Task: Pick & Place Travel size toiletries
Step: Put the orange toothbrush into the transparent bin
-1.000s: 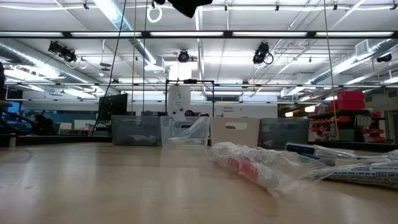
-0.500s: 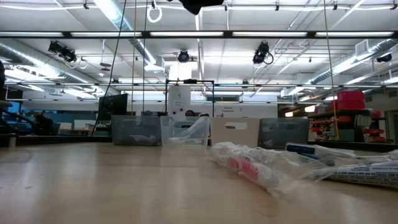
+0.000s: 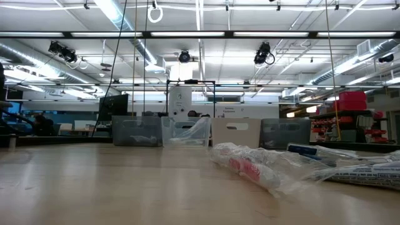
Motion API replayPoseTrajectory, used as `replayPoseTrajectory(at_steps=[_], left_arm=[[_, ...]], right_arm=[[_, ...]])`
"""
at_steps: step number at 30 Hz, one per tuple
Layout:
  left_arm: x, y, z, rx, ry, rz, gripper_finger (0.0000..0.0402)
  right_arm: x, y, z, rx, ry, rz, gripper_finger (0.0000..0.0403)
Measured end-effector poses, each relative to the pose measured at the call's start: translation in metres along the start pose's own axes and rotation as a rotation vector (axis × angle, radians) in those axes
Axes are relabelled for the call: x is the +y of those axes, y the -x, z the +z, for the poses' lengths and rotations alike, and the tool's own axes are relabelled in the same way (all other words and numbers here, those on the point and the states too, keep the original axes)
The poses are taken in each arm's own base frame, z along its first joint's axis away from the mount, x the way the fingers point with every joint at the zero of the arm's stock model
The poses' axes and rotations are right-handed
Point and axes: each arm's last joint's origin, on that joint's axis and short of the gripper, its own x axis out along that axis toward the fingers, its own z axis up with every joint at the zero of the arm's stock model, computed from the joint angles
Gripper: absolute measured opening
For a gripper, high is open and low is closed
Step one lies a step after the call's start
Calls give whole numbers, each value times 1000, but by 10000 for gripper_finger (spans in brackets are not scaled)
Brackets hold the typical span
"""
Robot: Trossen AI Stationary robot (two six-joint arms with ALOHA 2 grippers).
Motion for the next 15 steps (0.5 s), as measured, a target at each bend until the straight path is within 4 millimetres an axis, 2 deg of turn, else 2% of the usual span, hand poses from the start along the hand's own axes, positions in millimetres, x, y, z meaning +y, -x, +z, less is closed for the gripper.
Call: replayPoseTrajectory(at_steps=[5, 12, 15], left_arm=[[0, 12, 6, -30, 26, -1, 6], [-2, 55, 24, -126, 38, 16, 5], [-3, 74, 29, -147, 41, 55, 6]], right_arm=[[0, -16, -2, 24, 52, 5, 8], [-1, -57, -12, 83, 118, 19, 11], [0, -74, -18, 114, 145, 30, 26]])
